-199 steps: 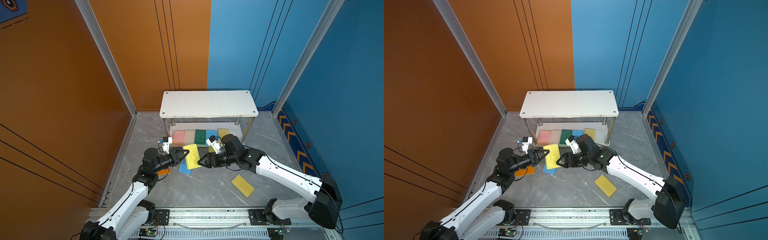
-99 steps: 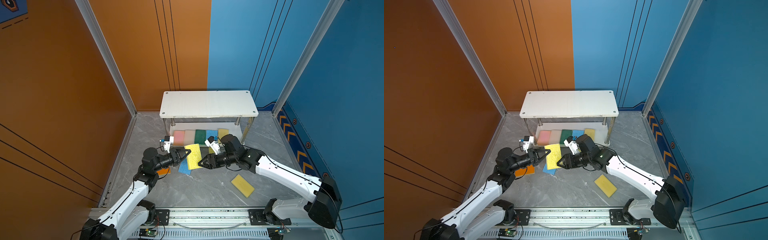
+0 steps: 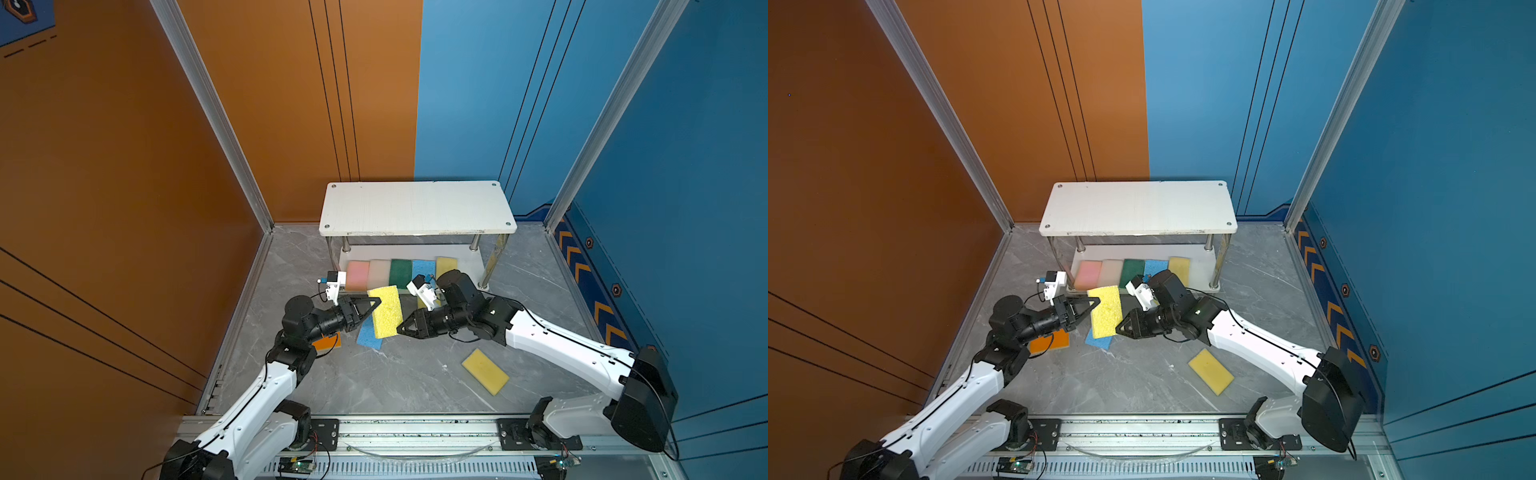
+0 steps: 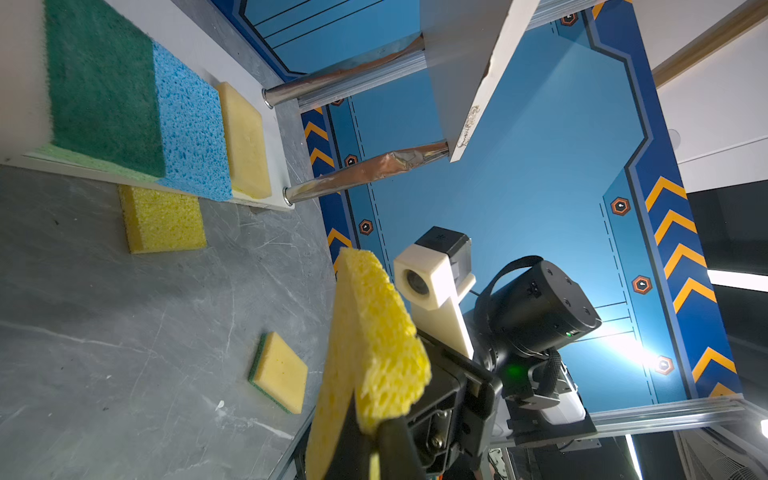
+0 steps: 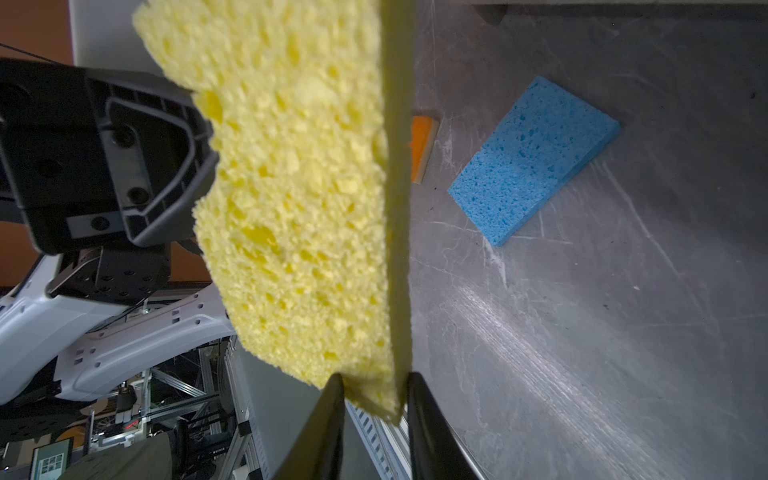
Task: Place and organize the cleaning sponges onto the shelf
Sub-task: 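Carry the yellow sponge with the right gripper toward the left gripper, then raise the yellow sponge with the right gripper above the shelf's upper tier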
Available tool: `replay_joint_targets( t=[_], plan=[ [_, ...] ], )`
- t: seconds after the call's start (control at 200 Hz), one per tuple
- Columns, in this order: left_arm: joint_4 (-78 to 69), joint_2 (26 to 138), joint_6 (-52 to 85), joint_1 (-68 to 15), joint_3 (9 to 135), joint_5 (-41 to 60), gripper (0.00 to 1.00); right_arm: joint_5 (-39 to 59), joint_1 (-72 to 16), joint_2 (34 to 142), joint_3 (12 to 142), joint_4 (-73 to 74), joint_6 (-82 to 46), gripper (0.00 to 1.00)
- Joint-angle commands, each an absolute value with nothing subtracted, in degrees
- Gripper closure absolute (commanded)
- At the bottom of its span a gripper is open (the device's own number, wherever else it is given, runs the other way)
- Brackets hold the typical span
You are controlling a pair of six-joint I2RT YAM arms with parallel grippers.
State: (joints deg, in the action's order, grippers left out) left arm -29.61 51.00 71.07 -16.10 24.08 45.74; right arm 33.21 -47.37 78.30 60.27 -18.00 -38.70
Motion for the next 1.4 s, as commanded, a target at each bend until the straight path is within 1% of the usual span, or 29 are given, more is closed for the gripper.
replay_joint_targets(
  t=[0.0,0.075,0.24,0.315,0.395,0.45,0.47,0.511,0.571,0.621,0.686,0.731,0.751,0.761,0.781,0.851,0.911,1.041,1.116,1.236,1.331,1.396],
  plan=[
    [-31.4,50.4,71.3,-15.5,23.9,46.9,0.99,32.7,-47.7,78.2,61.4,-18.4,-38.7,0.8],
    [-31.4,50.6,71.3,-15.5,23.8,46.8,0.99,32.4,-47.7,78.2,61.5,-18.4,-38.8,0.87],
    [-31.5,50.4,71.3,-15.2,23.9,46.9,0.99,31.9,-47.8,77.9,61.6,-18.1,-39.2,0.98],
    [-31.5,50.4,71.4,-15.0,23.9,47.0,0.99,31.7,-47.8,77.7,61.7,-18.2,-39.3,1.0],
    [-31.5,50.1,71.4,-14.5,23.6,47.2,0.97,31.4,-47.8,77.6,61.9,-18.1,-39.4,1.0],
    [-31.6,50.0,71.5,-14.1,23.6,47.5,0.88,31.1,-47.8,77.4,62.0,-18.2,-39.5,1.0],
    [-31.5,49.9,71.5,-13.9,23.5,47.5,0.82,31.0,-47.7,77.4,62.0,-18.2,-39.5,1.0],
    [-31.5,49.7,71.7,-13.4,23.4,47.7,0.66,30.7,-47.7,77.2,62.1,-18.3,-39.6,1.0],
    [-31.6,49.1,71.7,-12.4,23.5,48.1,0.46,30.1,-47.7,76.9,62.4,-18.6,-39.6,1.0],
    [-31.6,48.3,71.2,-11.4,23.6,48.5,0.34,29.4,-47.7,76.5,62.8,-19.0,-39.5,1.0],
    [-31.1,46.6,71.0,-10.1,23.4,48.4,0.22,28.5,-47.6,76.1,63.8,-19.7,-39.4,1.0],
    [-29.8,45.0,70.4,-9.1,23.2,48.0,0.16,27.7,-47.5,75.8,64.8,-20.6,-39.1,1.0],
    [-29.0,44.1,69.9,-8.8,23.2,47.6,0.15,27.3,-47.4,75.8,65.4,-21.2,-38.8,1.0],
    [-28.5,43.5,69.6,-8.6,23.2,47.5,0.11,27.1,-47.4,75.8,65.8,-21.6,-38.6,1.0],
    [-27.3,42.5,69.0,-8.3,23.1,47.1,0.08,26.7,-47.5,75.8,66.6,-22.4,-38.2,1.0],
    [-20.5,37.7,65.0,-7.3,23.7,45.2,0.05,25.7,-47.8,76.0,69.8,-25.3,-37.0,1.0],
    [-10.7,32.7,59.1,-6.9,25.1,42.4,0.0,25.2,-48.0,76.2,72.7,-27.6,-36.2,1.0],
    [13.0,22.1,47.0,-6.5,28.1,32.5,0.02,23.0,-48.7,76.7,80.0,-32.5,-34.9,1.0],
    [21.3,18.2,44.1,-6.4,28.6,28.2,0.02,22.0,-48.7,77.4,84.3,-34.0,-34.6,1.0],
    [28.6,15.0,42.0,-6.2,28.3,25.1,0.02,20.4,-48.1,81.7,93.9,-38.0,-34.8,1.0],
    [29.2,14.2,42.0,-6.2,28.1,25.3,0.02,20.3,-47.1,87.0,102.5,-41.7,-35.2,1.0],
    [29.3,14.1,41.8,-6.2,28.4,25.2,0.02,20.8,-46.1,91.8,111.6,-44.9,-36.1,1.0]
  ],
)
